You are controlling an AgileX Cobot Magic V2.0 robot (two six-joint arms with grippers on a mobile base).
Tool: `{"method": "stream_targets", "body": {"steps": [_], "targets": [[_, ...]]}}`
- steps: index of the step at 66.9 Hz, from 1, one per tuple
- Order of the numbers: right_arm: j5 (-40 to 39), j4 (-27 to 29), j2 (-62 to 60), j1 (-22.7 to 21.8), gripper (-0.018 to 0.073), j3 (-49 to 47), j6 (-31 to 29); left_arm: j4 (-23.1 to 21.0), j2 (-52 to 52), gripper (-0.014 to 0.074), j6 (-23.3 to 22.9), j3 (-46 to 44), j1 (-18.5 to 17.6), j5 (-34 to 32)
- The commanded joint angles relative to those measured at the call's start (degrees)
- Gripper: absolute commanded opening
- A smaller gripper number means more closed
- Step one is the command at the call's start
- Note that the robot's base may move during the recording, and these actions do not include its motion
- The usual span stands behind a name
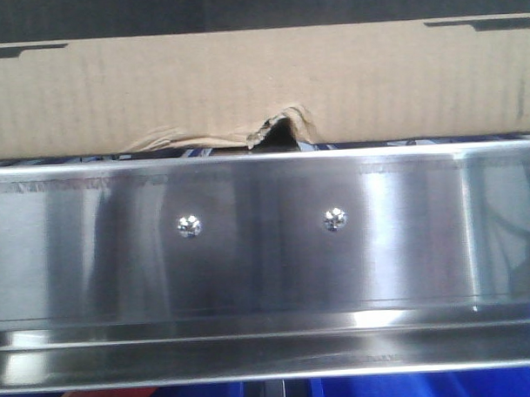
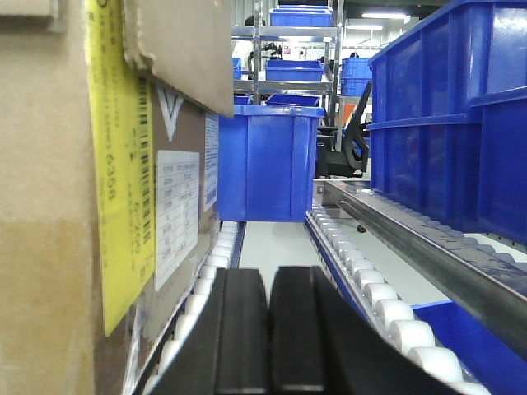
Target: Grab carton from right shelf to conveyor
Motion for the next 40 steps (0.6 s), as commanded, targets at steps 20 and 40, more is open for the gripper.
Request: {"method": "stream_targets", "body": {"steps": [20,40], "targets": [[-1.6,0.0,-0.2,-0.2,-0.007,0.0,-0.6,0.0,-0.2,-0.0016,0.0,-0.1,-0.1,-0.8],[-1.6,0.0,-0.2,-0.2,-0.007,0.0,-0.6,0.0,-0.2,-0.0016,0.0,-0.1,-0.1,-0.8]]}}
